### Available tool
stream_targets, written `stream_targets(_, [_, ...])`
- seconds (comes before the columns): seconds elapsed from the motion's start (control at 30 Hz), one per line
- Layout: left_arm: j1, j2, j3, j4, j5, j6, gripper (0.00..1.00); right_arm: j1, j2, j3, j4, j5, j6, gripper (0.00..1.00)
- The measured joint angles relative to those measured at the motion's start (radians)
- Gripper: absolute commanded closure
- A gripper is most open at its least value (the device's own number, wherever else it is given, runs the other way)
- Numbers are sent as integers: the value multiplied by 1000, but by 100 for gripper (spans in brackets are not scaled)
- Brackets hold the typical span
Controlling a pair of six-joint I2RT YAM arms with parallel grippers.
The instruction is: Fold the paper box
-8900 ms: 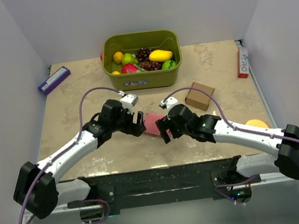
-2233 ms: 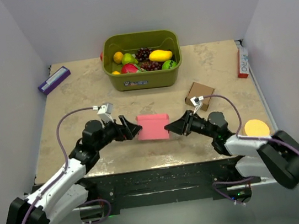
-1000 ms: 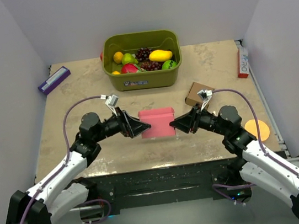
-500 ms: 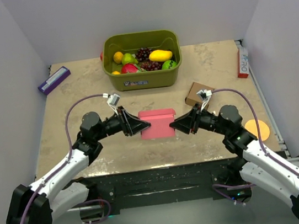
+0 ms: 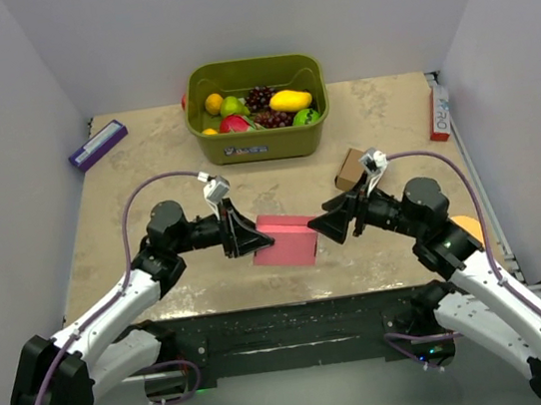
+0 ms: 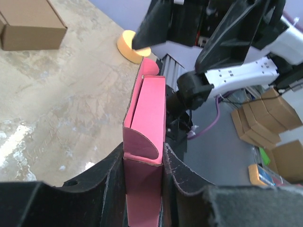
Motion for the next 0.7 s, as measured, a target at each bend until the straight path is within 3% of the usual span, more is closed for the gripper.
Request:
stream_targets(0.2, [0, -4, 47, -84, 108, 85, 96, 0, 37, 128, -98, -65, -152, 10])
stream_targets(0.4, [0, -5, 66, -130, 187, 136, 96, 23, 101, 137, -163, -148, -226, 10])
stream_targets(0.63, [0, -4, 85, -195, 204, 194, 95, 232, 151, 138, -174, -135, -241, 13])
stream_targets(0.7, [0, -4, 95, -212, 203, 212, 95, 265, 171, 138, -174, -131, -238, 20])
